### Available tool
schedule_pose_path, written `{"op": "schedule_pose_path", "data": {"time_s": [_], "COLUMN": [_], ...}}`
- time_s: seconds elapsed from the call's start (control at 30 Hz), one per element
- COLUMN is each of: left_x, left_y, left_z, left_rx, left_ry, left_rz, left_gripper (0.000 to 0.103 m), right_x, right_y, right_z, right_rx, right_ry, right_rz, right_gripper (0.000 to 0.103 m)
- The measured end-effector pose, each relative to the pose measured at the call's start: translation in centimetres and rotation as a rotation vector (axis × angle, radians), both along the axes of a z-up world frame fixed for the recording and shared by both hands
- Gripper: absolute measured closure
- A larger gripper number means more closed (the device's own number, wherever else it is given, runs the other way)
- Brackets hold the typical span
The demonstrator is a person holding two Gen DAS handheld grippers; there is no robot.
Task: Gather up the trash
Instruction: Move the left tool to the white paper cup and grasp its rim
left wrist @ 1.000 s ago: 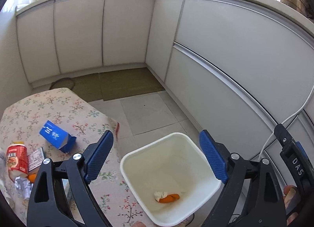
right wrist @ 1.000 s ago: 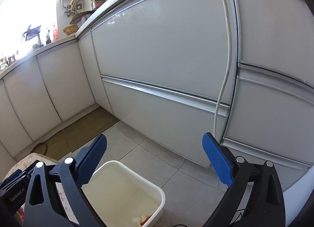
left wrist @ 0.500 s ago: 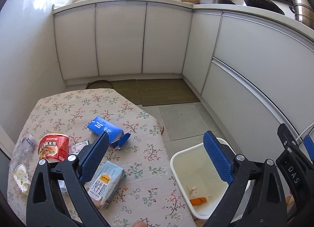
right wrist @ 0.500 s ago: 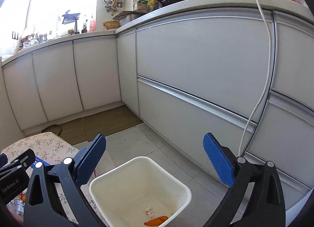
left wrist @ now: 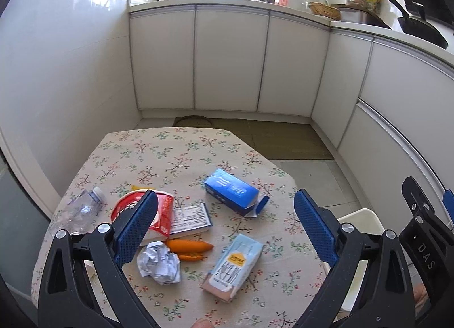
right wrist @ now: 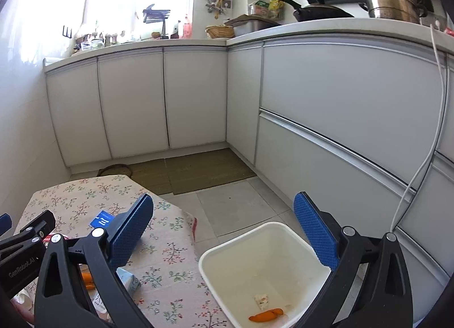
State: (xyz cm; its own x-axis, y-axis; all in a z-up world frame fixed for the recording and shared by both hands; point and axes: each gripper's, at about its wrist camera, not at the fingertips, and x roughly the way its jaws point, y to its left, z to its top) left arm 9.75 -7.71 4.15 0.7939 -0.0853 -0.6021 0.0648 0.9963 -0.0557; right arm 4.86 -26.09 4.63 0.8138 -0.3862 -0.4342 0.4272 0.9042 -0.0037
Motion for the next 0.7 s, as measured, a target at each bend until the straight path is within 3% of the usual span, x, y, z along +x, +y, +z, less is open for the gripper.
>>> {"op": "schedule_pose_path", "data": {"time_s": [0.2, 0.7], "left_x": [0.0, -0.3], "left_y": [4.8, 18.3], "left_z": [-0.2, -3.2], "left_rx": [-0.023, -0.13], "left_ry": [0.016, 0.169], "left_rz": [0.094, 0.429], "left_gripper": [0.011, 0.011], "right_x": [1.4, 5.2], "right_y": [4.3, 15.2], "right_z": [-0.3, -2.0], "right_rx": [-0.022, -0.024], "right_ry": [0.017, 0.102], "right_rz": [0.077, 0.301], "right_gripper": [0.007, 0.007]}}
